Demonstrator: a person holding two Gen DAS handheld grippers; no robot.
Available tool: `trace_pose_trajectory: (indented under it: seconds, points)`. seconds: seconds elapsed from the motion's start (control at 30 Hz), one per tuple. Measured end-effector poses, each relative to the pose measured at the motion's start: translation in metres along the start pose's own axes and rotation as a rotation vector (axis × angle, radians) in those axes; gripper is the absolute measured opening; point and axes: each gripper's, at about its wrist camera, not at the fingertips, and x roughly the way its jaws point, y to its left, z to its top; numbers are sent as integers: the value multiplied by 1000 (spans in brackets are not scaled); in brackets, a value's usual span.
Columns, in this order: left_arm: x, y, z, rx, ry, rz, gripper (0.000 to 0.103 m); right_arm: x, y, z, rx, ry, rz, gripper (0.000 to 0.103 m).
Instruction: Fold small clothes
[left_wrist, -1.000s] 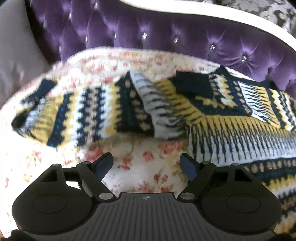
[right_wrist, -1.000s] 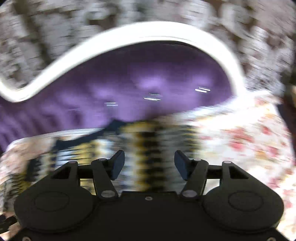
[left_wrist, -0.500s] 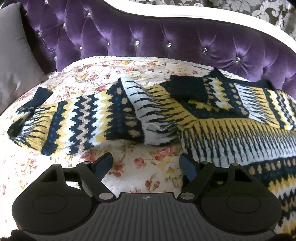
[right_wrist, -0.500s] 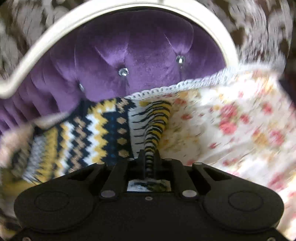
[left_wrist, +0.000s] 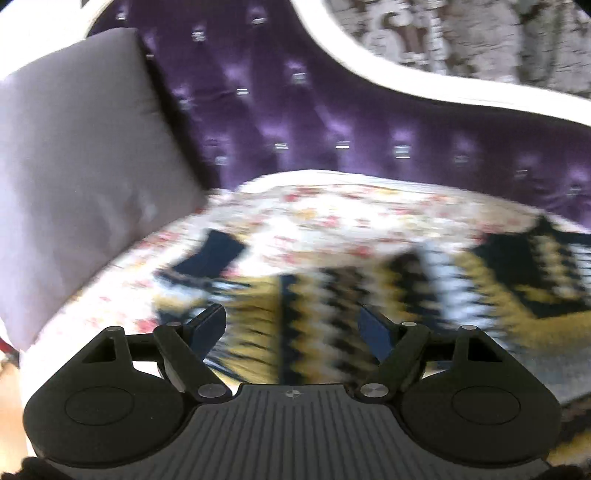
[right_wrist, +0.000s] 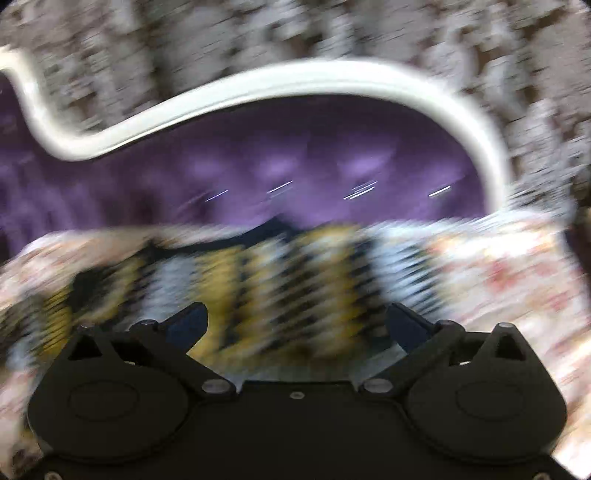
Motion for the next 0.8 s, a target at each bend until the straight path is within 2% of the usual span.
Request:
trace_pose_trajectory:
  seconds: [0.1, 0.2, 0.3, 0.43, 0.53, 0.6, 0.63, 0.67, 0.7, 0.8]
  points:
    - [21, 24, 10, 18, -10, 72, 78, 11, 27, -22, -45, 45, 39, 102]
    - [42, 47, 20, 1, -4, 117, 78, 23, 44, -40, -111, 85, 10, 102]
    - [63, 60, 26, 20, 15, 149, 78, 21, 56, -49, -175, 56, -29, 103]
    - [91, 56, 25, 62, 84, 148, 78, 26, 50, -46, -147, 61, -5, 103]
    - [98, 50, 21, 107, 79, 159, 79, 30, 52, -43, -152, 55, -9, 103]
    - [105, 53, 23, 91, 80, 165, 79, 29, 51, -48, -149, 53, -5, 103]
    - [109, 58, 26, 52, 93, 142, 78, 22, 49, -50, -149, 52, -3, 103]
    - [111, 67, 29, -5, 105, 101, 58, 22, 49, -50, -149, 52, -3, 103]
    - [115, 77, 30, -79, 118, 45, 12, 23, 49, -50, -149, 53, -3, 103]
    - [111, 111, 33, -313, 120, -53, 9, 23, 48, -50, -145, 49, 0, 103]
